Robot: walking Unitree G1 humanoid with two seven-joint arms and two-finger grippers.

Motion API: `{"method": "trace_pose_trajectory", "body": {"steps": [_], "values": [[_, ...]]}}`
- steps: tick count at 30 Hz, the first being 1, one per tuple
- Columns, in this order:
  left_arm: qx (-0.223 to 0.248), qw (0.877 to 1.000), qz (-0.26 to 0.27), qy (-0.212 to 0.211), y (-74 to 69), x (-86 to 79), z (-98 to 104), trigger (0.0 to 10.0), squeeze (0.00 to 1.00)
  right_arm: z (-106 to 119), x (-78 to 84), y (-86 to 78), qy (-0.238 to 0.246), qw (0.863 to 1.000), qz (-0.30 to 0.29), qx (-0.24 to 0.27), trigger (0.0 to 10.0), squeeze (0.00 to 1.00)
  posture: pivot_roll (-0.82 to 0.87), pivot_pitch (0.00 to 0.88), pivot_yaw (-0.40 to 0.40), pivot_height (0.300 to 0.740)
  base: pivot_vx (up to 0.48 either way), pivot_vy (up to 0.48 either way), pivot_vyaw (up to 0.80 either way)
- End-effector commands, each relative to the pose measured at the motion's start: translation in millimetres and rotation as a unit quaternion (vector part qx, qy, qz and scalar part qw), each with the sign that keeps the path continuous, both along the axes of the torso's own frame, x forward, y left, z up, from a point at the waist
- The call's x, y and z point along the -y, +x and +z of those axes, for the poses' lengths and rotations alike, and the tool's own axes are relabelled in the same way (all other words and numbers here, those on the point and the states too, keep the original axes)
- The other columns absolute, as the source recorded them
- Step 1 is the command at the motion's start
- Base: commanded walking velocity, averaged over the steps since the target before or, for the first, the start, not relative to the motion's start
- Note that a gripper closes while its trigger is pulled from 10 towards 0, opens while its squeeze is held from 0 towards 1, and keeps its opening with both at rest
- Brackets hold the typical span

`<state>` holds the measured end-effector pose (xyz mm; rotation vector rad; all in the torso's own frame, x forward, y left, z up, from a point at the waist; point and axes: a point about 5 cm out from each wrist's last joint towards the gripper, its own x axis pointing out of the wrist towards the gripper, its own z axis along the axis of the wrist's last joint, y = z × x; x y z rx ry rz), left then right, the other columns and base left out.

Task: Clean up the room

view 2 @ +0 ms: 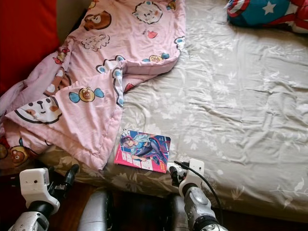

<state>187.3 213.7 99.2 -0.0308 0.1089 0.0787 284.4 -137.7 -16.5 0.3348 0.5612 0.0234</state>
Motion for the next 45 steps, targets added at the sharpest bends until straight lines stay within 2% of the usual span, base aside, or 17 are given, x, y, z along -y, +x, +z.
{"method": "trace_pose_trajectory", "body": {"steps": [1,2,3,4,6,7,8,9,10,25,26,27,32,45], "values": [[-0.018,1.000,0.006,0.000,-7.1,-1.3,-2.1,10.0,0.00,-8.0,-1.8,-8.1,0.002,1.000,0.003,-0.023,10.0,0.00,0.21,0.392,-0.061,0.652,0.000,0.000,0.00],[-0.018,1.000,0.006,0.000,-7.1,-1.3,-2.1,10.0,0.00,-8.0,-1.8,-8.1,0.002,1.000,0.003,-0.023,10.0,0.00,0.21,0.392,-0.061,0.652,0.000,0.000,0.00],[-0.018,1.000,0.007,0.000,-8.3,-1.4,-1.5,10.0,0.00,-7.2,-1.8,-7.1,0.001,1.000,0.003,-0.022,9.3,0.00,0.22,0.394,-0.058,0.652,0.000,0.000,0.00],[-0.020,1.000,0.009,0.001,-10.5,-1.5,0.2,10.0,0.00,-5.2,-1.3,-4.7,-0.002,1.000,0.002,-0.018,0.6,0.00,0.23,0.398,-0.055,0.652,0.000,0.000,0.00],[-0.020,1.000,0.009,0.001,-11.1,-1.5,0.7,10.0,0.00,-4.6,-1.1,-4.0,-0.003,1.000,0.002,-0.017,0.6,0.00,0.23,0.398,-0.055,0.652,0.000,0.000,0.00],[-0.021,1.000,0.010,0.001,-11.7,-1.4,1.3,10.0,0.00,-3.7,-0.8,-3.0,-0.005,1.000,0.002,-0.016,0.0,0.00,0.23,0.401,-0.055,0.652,0.000,0.000,0.00],[-0.021,1.000,0.010,0.001,-11.7,-1.4,1.3,10.0,0.00,-3.7,-0.8,-3.0,-0.005,1.000,0.002,-0.016,0.0,0.00,0.23,0.401,-0.055,0.652,0.000,0.000,0.00],[-0.021,1.000,0.010,0.002,-12.8,-1.3,2.3,10.0,0.00,-2.6,-0.3,-1.6,-0.006,1.000,0.001,-0.015,1.9,0.00,0.23,0.404,-0.052,0.652,0.000,0.000,0.00],[-0.022,1.000,0.009,0.003,-14.7,-1.0,4.5,10.0,0.00,-1.0,0.8,0.5,-0.010,1.000,0.000,-0.015,10.0,0.00,0.24,0.408,-0.049,0.652,0.000,0.000,0.00],[-0.033,0.999,0.010,0.004,-26.7,1.7,11.9,10.0,0.00,1.6,-1.9,4.1,-0.016,1.000,0.002,-0.018,10.0,0.00,0.26,0.442,-0.040,0.652,0.000,0.000,0.00],[-0.035,0.999,0.010,0.005,-27.7,1.6,11.9,10.0,0.00,1.7,-2.3,4.2,-0.016,1.000,0.004,-0.018,1.0,0.00,0.26,0.443,-0.039,0.652,0.000,0.000,0.00],[-0.038,0.999,0.010,0.005,-29.0,1.4,11.8,10.0,0.00,2.0,-3.2,4.5,-0.016,1.000,0.007,-0.016,0.0,0.00,0.26,0.443,-0.039,0.652,0.000,0.000,0.00],[-0.047,0.999,0.014,0.007,-36.8,-1.6,11.7,10.0,0.00,1.9,-5.3,4.1,-0.017,1.000,0.014,-0.014,0.0,0.00,0.25,0.443,-0.037,0.652,0.000,0.000,0.00],[-0.058,0.998,0.025,0.012,-41.9,-3.6,7.5,10.0,0.00,-3.4,-3.8,-1.7,-0.020,0.999,0.016,-0.024,0.0,0.00,0.26,0.414,-0.047,0.652,0.000,0.000,0.00]]}}
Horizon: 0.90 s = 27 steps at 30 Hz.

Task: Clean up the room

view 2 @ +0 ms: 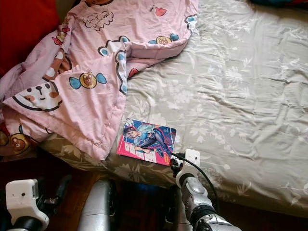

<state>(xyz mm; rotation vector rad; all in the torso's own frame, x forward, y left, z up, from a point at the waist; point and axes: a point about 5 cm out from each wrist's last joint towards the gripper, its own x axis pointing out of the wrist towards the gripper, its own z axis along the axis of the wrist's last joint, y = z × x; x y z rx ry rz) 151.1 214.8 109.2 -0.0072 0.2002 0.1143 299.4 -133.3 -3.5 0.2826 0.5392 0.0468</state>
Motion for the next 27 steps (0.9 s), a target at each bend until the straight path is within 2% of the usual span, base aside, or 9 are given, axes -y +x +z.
{"method": "trace_pose_trajectory", "body": {"steps": [1,12,16,19,23,24,25,27], "values": [[-0.011,1.000,0.008,0.001,-5.7,-2.5,-2.5,10.0,0.00,-16.5,0.5,-16.7,0.001,0.999,-0.001,-0.038,0.0,0.00,0.26,0.414,-0.047,0.652,0.000,0.000,0.00],[-0.013,1.000,0.011,0.006,-0.8,-5.3,-7.8,10.0,0.00,-23.3,4.1,-24.3,-0.003,0.999,-0.005,-0.052,0.0,0.00,0.27,0.367,-0.044,0.652,0.000,0.000,0.00],[-0.018,1.000,0.018,0.007,6.2,-8.7,-19.7,10.0,0.00,-22.2,9.9,-23.3,-0.002,0.999,-0.022,-0.047,0.0,0.00,0.26,0.300,-0.057,0.652,0.000,0.000,0.00],[-0.022,0.999,0.025,0.005,10.4,-10.7,-29.3,10.0,0.00,-20.3,18.4,-22.1,-0.001,0.999,-0.036,-0.036,0.0,0.00,0.25,0.262,-0.064,0.652,0.000,0.000,0.00],[-0.032,0.999,0.038,-0.007,25.6,-12.6,-55.1,10.0,0.00,-14.5,38.5,-18.9,-0.020,0.999,-0.040,-0.009,0.0,0.00,0.20,0.117,-0.095,0.652,0.000,0.000,0.00],[-0.033,0.999,0.038,-0.007,28.3,-12.7,-58.0,10.0,0.00,-13.8,41.0,-18.5,-0.019,0.999,-0.044,-0.008,0.0,0.00,0.20,0.117,-0.095,0.652,0.000,0.000,0.00],[-0.044,0.998,0.046,-0.012,37.9,-14.6,-72.7,10.0,0.00,-11.9,57.9,-20.3,-0.021,0.997,-0.075,0.004,0.0,0.00,0.15,0.038,-0.100,0.652,0.000,0.000,0.00],[-0.049,0.997,0.049,-0.017,40.4,-14.7,-78.8,10.0,0.00,-12.1,65.1,-22.8,-0.021,0.996,-0.089,0.009,0.0,0.00,0.15,0.024,-0.100,0.652,0.000,0.000,0.00]]}}
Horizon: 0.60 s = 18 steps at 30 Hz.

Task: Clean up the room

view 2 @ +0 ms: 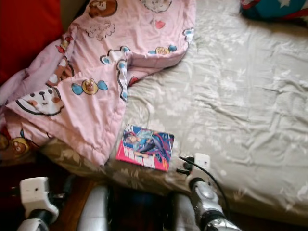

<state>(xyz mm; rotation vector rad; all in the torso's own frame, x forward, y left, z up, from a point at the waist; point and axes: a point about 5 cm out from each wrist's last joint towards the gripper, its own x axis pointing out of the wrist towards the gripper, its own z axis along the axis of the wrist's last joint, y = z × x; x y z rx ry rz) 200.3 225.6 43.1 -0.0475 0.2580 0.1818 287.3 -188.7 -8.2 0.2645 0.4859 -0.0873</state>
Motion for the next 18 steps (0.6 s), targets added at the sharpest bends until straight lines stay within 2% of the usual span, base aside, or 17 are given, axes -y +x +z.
{"method": "trace_pose_trajectory", "body": {"steps": [1,4,6,7,8,9,10,11,14,18], "values": [[-0.024,1.000,0.015,-0.002,-8.9,-3.9,-14.8,10.0,0.00,-7.7,12.9,-12.4,0.005,1.000,-0.030,-0.005,0.0,0.00,0.15,0.024,-0.100,0.652,0.000,0.000,0.00],[-0.038,0.999,0.016,-0.005,-3.5,-3.1,-27.8,10.0,0.00,-10.5,25.1,-20.3,0.003,0.999,-0.050,0.000,0.0,0.00,0.12,0.000,-0.099,0.652,0.000,0.000,0.00],[-0.057,0.998,0.022,-0.018,-0.2,-2.3,-42.0,10.0,0.00,-18.3,36.4,-35.4,-0.001,0.998,-0.067,-0.005,0.0,0.00,0.11,0.000,-0.103,0.652,0.000,0.000,0.00],[-0.075,0.997,0.027,-0.023,-0.3,-2.5,-57.1,10.0,0.00,-29.8,40.9,-53.3,-0.004,0.997,-0.073,-0.026,4.2,0.00,0.09,0.000,-0.109,0.652,0.000,0.000,0.00],[-0.075,0.997,0.027,-0.023,-0.3,-2.5,-57.1,10.0,0.00,-29.8,40.9,-53.3,-0.004,0.997,-0.073,-0.026,4.2,0.00,0.09,0.000,-0.109,0.652,0.000,0.000,0.00],[-0.091,0.995,0.029,-0.025,-0.7,-2.1,-66.5,10.0,0.00,-37.4,41.8,-64.4,-0.003,0.996,-0.077,-0.046,9.0,0.00,0.09,0.000,-0.109,0.652,0.000,0.000,0.00],[-0.096,0.995,0.029,-0.026,-0.9,-1.8,-69.0,10.0,0.00,-39.6,41.7,-67.4,-0.002,0.996,-0.078,-0.052,9.0,0.00,0.09,0.000,-0.109,0.652,0.000,0.000,0.00],[-0.112,0.993,0.028,-0.030,1.0,-0.6,-75.5,10.0,0.00,-43.6,39.3,-71.9,0.000,0.995,-0.074,-0.064,10.0,0.00,0.08,0.000,-0.112,0.652,0.000,0.000,0.00],[-0.142,0.989,0.016,-0.027,1.4,2.9,-85.5,10.0,0.00,-51.0,36.3,-81.0,-0.011,0.993,-0.065,-0.095,10.0,0.00,0.08,0.000,-0.109,0.652,0.000,0.000,0.00],[-0.167,0.986,0.005,-0.022,2.1,3.3,-93.6,10.0,0.00,-61.4,31.5,-95.9,0.000,0.989,-0.070,-0.127,10.0,0.00,0.09,0.000,-0.087,0.652,0.000,0.000,0.00]]}}
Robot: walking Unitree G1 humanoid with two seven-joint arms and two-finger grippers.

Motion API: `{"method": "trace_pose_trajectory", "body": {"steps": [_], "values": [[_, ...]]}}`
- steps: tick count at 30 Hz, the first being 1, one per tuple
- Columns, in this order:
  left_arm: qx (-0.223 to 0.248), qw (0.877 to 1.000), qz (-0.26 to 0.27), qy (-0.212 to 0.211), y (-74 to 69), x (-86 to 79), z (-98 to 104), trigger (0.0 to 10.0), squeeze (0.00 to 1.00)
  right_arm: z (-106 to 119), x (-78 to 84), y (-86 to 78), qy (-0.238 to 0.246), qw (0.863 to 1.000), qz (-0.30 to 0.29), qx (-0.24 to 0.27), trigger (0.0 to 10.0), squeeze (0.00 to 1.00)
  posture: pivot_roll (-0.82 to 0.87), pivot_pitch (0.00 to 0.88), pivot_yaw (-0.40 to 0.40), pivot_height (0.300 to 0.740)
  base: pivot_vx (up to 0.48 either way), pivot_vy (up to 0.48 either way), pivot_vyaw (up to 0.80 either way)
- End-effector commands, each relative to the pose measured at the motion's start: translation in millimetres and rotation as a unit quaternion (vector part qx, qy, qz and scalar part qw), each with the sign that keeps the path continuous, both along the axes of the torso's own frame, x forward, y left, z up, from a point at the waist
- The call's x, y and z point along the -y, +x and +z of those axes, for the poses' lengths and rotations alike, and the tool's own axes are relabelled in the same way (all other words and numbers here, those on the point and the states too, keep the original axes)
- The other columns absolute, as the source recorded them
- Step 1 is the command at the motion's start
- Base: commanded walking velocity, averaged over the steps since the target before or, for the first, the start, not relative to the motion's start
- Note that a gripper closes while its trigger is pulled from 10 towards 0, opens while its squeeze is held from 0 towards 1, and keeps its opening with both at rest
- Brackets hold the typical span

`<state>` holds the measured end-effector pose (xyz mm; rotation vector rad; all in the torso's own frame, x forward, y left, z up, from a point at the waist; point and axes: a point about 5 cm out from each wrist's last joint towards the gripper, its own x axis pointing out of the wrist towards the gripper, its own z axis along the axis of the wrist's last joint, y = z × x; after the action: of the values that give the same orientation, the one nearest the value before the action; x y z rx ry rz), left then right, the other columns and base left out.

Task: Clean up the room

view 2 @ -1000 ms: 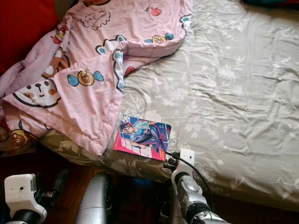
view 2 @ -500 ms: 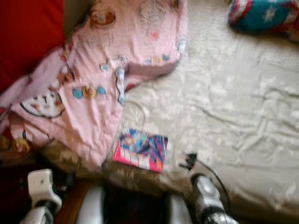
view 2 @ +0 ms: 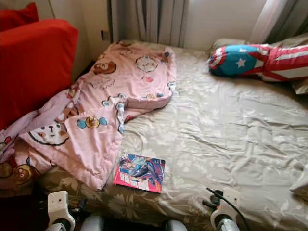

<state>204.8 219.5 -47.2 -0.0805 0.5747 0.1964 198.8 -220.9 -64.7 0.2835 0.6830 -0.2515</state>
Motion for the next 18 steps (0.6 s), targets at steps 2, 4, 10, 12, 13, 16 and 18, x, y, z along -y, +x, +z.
{"method": "trace_pose_trajectory", "body": {"steps": [2,4,10,12,13,16,18], "values": [[-0.024,1.000,-0.013,0.011,0.2,-1.5,-5.9,10.0,0.00,-10.2,-3.9,-15.0,0.006,0.999,-0.006,-0.039,10.0,0.00,0.09,0.000,-0.061,0.656,0.000,0.000,0.00],[-0.029,0.999,-0.020,0.014,2.3,0.1,-6.5,10.0,0.00,-12.5,-5.1,-18.3,0.013,0.999,-0.015,-0.047,10.0,0.00,0.08,0.000,-0.045,0.669,0.000,0.000,0.00],[-0.052,0.998,-0.031,0.017,1.7,3.7,-11.0,10.0,0.00,-17.1,-6.2,-26.5,0.015,0.997,-0.025,-0.065,10.0,0.00,0.07,0.000,-0.016,0.703,0.000,0.000,0.00],[-0.060,0.997,-0.037,0.017,1.2,5.3,-12.9,10.0,0.00,-19.6,-5.0,-32.4,0.013,0.997,-0.032,-0.075,10.0,0.00,0.04,0.000,0.011,0.712,0.000,0.000,0.00],[-0.065,0.997,-0.041,0.013,0.6,6.3,-14.1,10.0,0.00,-21.9,-3.5,-38.4,0.009,0.996,-0.036,-0.084,10.0,0.00,0.03,0.000,0.022,0.716,0.000,0.000,0.00],[-0.074,0.996,-0.044,0.012,-1.3,7.4,-16.2,10.0,0.00,-25.0,0.5,-48.0,0.011,0.994,-0.046,-0.094,10.0,0.00,0.01,0.000,0.023,0.716,0.000,0.000,0.00],[-0.083,0.996,-0.040,0.011,-3.8,7.6,-18.3,10.0,0.00,-26.8,3.2,-54.3,0.006,0.994,-0.048,-0.103,10.0,0.00,0.01,0.000,0.017,0.716,0.000,0.000,0.00]]}}
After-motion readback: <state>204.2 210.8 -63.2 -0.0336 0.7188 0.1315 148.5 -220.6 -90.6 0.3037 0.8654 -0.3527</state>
